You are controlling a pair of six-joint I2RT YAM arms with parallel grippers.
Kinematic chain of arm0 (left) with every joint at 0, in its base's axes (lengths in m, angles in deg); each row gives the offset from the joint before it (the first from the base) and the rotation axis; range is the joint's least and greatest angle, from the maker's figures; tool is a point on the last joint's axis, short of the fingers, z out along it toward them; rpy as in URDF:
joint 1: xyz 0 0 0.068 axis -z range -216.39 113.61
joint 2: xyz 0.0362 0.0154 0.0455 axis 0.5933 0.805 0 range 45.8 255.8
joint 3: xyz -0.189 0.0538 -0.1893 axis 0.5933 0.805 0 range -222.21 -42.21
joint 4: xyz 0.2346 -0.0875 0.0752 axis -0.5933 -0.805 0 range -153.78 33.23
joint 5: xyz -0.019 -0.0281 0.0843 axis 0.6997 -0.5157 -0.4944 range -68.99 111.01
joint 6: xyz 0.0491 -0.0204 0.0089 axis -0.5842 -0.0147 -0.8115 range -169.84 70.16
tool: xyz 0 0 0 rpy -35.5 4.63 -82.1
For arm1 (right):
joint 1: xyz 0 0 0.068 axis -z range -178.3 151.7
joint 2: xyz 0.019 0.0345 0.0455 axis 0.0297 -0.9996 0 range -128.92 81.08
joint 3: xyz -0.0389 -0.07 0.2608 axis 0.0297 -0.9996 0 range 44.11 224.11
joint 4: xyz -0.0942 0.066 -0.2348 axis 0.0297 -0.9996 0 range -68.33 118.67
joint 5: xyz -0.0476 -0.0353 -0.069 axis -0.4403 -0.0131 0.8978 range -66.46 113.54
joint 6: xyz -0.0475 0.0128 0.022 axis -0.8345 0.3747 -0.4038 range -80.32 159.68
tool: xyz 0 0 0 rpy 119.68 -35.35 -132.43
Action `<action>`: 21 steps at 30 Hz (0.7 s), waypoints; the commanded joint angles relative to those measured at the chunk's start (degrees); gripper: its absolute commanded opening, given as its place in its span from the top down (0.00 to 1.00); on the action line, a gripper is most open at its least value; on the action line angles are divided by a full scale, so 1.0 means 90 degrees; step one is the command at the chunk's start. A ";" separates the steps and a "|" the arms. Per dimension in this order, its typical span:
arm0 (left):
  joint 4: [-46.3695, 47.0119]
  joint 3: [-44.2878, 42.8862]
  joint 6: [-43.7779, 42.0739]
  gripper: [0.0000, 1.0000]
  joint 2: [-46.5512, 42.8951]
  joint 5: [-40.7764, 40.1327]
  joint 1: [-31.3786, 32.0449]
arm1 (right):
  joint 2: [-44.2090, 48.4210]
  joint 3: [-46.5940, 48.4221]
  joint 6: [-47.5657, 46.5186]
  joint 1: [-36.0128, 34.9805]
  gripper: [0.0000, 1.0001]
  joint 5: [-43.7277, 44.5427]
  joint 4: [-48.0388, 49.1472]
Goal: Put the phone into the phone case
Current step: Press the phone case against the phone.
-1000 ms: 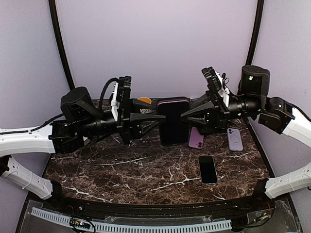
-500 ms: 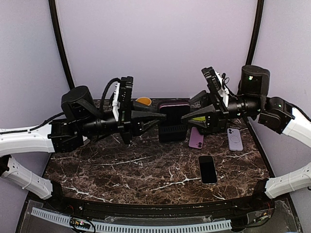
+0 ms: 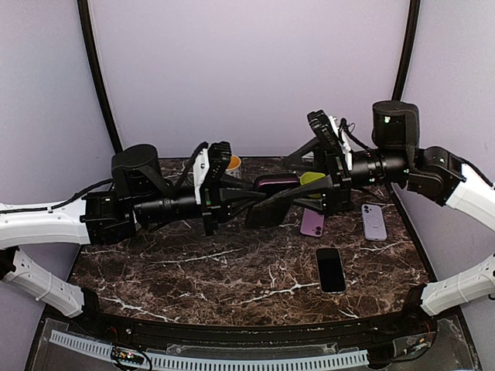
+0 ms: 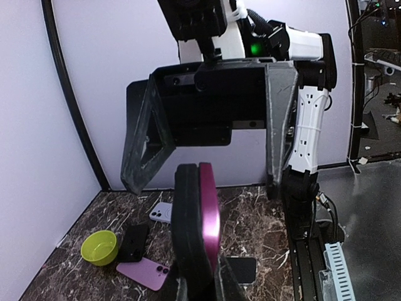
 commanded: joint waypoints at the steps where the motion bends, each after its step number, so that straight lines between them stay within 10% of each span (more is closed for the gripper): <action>1: 0.0082 0.0032 -0.0297 1.00 -0.0042 -0.0192 0.0053 | -0.0110 0.0153 -0.0630 -0.0039 0.20 0.0009 -0.0019; 7: -0.0006 0.0032 -0.0283 1.00 -0.0024 0.0131 0.0064 | -0.0408 0.0232 -0.0957 -0.0047 0.23 -0.0364 -0.0145; 17: -0.0053 0.0037 -0.0261 1.00 0.0006 0.0250 0.0064 | -0.0532 0.0055 -0.0563 -0.0043 0.60 -0.0809 0.0264; 21: 0.0004 0.0055 -0.0173 1.00 -0.0019 0.0321 0.0064 | -0.0621 0.0064 -0.0365 -0.0052 0.90 -0.0886 0.0389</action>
